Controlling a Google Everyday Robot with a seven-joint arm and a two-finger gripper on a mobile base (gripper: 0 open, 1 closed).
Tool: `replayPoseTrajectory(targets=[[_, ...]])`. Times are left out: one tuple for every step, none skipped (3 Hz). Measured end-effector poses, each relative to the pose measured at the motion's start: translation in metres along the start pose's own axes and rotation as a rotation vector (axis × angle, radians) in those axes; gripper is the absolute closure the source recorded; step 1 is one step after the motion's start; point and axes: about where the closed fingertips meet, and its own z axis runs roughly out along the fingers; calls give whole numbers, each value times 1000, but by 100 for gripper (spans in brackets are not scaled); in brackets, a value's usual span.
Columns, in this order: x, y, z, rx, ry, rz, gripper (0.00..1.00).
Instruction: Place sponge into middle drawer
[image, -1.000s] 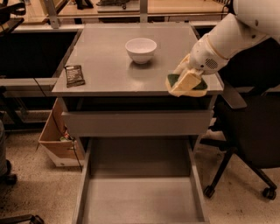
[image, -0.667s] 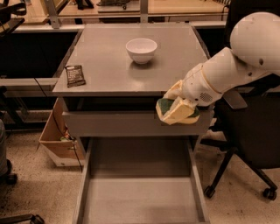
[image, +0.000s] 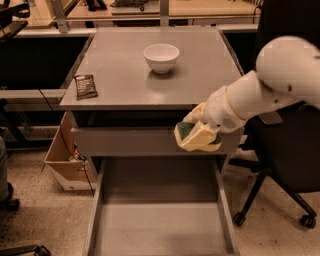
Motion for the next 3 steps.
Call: replayPoseTrajectory(targets=[[21,2,39,0,-38,60,100],[42,3,87,9,-85,125,100],[47,2,109,15,-109,147,100]])
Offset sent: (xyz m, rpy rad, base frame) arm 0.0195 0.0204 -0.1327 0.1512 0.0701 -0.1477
